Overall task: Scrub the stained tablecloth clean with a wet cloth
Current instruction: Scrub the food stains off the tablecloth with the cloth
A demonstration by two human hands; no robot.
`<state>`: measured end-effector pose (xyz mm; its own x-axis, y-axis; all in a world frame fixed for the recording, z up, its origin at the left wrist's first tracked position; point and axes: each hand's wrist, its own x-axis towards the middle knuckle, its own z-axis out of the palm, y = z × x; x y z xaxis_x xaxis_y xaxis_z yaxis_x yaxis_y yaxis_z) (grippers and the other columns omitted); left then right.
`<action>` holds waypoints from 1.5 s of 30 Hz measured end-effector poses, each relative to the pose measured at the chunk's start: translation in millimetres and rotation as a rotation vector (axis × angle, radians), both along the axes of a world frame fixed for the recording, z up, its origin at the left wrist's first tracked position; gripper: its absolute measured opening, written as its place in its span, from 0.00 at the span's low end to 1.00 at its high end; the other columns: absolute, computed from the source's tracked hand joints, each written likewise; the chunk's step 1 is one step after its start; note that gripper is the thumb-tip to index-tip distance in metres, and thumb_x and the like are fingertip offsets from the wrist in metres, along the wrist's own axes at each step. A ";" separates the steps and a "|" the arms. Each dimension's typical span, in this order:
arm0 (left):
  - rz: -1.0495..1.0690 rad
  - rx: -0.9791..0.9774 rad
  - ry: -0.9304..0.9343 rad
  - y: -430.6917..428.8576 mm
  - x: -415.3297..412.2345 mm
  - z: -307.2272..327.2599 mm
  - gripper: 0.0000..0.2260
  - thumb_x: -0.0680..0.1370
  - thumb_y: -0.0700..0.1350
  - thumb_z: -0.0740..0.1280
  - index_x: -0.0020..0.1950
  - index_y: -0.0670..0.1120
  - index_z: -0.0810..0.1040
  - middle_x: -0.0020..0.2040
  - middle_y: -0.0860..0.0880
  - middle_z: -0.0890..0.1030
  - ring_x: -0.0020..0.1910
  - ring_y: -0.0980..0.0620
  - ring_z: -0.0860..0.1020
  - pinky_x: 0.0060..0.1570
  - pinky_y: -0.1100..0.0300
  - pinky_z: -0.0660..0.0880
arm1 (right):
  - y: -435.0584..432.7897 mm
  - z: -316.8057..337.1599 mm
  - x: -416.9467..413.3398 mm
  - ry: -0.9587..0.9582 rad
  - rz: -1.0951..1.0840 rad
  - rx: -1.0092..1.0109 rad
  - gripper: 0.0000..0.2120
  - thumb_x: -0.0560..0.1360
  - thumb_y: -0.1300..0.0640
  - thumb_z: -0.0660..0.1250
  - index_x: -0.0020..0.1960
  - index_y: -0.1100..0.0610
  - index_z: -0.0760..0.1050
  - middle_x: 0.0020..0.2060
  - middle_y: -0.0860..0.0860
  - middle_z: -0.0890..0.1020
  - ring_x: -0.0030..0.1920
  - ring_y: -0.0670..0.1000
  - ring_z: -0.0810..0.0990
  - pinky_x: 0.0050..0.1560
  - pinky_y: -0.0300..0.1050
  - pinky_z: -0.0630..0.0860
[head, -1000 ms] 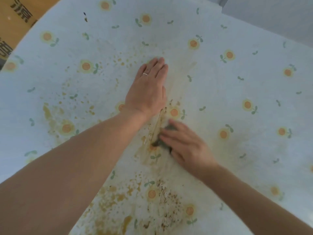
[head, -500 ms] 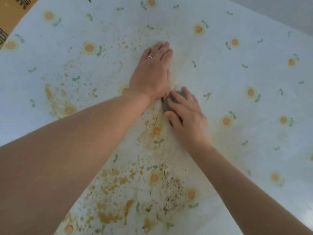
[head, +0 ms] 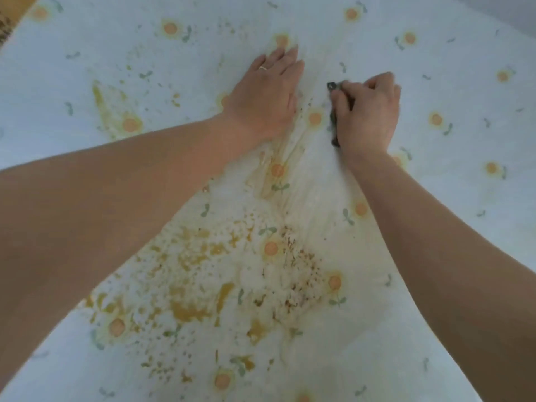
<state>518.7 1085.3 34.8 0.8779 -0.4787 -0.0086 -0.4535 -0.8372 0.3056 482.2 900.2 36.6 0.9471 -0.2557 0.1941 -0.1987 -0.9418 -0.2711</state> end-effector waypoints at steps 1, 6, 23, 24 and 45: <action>-0.008 0.010 -0.003 5.7 -12.2 -1.2 0.25 0.86 0.46 0.50 0.83 0.42 0.60 0.83 0.43 0.59 0.83 0.45 0.55 0.82 0.49 0.50 | 8.2 -1.5 -4.1 0.006 -0.001 0.005 0.15 0.79 0.45 0.61 0.50 0.53 0.82 0.53 0.54 0.73 0.54 0.56 0.71 0.49 0.46 0.69; -0.065 0.091 0.006 50.5 -85.0 1.6 0.27 0.86 0.50 0.45 0.83 0.41 0.58 0.83 0.42 0.58 0.83 0.44 0.55 0.82 0.47 0.52 | 55.3 -3.8 -119.5 -0.022 0.232 0.034 0.13 0.81 0.48 0.62 0.55 0.54 0.81 0.47 0.53 0.75 0.46 0.54 0.73 0.40 0.44 0.69; -0.036 0.037 0.028 110.9 -181.0 6.3 0.24 0.86 0.45 0.51 0.82 0.43 0.62 0.83 0.46 0.60 0.83 0.49 0.55 0.82 0.48 0.52 | 12.7 7.2 -217.6 0.080 -0.168 0.055 0.16 0.82 0.44 0.60 0.64 0.49 0.79 0.46 0.51 0.76 0.40 0.54 0.78 0.35 0.42 0.66; -0.033 0.036 0.029 110.7 -179.8 5.3 0.24 0.86 0.44 0.51 0.82 0.42 0.62 0.83 0.46 0.60 0.83 0.48 0.55 0.82 0.47 0.52 | 38.5 7.4 -237.5 0.086 -0.096 0.087 0.15 0.82 0.46 0.61 0.64 0.50 0.79 0.45 0.50 0.76 0.39 0.52 0.78 0.32 0.41 0.68; -0.089 0.018 0.003 114.2 -175.7 -3.3 0.28 0.81 0.45 0.49 0.81 0.39 0.63 0.82 0.42 0.61 0.83 0.44 0.56 0.82 0.45 0.53 | 145.0 16.1 -289.8 0.083 -0.205 0.199 0.09 0.82 0.48 0.64 0.46 0.50 0.78 0.41 0.46 0.75 0.36 0.49 0.74 0.31 0.44 0.68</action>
